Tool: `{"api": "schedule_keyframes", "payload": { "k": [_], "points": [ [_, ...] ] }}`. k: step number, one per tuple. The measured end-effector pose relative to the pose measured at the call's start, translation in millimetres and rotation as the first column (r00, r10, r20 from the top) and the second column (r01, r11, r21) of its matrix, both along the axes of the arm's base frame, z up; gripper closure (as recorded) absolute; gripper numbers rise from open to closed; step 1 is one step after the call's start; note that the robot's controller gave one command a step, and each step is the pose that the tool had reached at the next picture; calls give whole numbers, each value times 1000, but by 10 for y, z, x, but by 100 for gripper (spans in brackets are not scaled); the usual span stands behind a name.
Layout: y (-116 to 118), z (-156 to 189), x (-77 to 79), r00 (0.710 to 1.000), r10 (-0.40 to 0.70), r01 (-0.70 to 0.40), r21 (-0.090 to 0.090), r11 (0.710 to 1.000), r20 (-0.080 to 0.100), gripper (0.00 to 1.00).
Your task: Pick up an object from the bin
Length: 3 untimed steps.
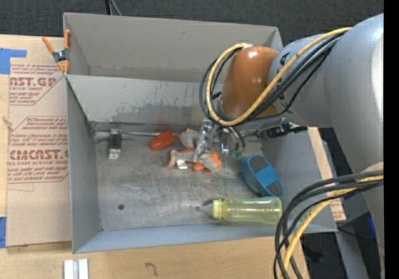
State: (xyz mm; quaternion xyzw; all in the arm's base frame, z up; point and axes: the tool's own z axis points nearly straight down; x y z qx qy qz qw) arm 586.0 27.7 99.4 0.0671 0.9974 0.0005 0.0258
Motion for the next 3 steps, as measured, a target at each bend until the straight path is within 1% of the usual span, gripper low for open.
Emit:
{"api": "schedule_keyframes", "payload": {
  "k": [1,2,3],
  "points": [
    [1,0,0,1000,0,0,0,1000,0,100],
    [1,-65,-130,998,3,-3,-1,1000,-58,0],
    [0,-9,-2,1000,0,0,0,1000,1,100]
  ]
}}
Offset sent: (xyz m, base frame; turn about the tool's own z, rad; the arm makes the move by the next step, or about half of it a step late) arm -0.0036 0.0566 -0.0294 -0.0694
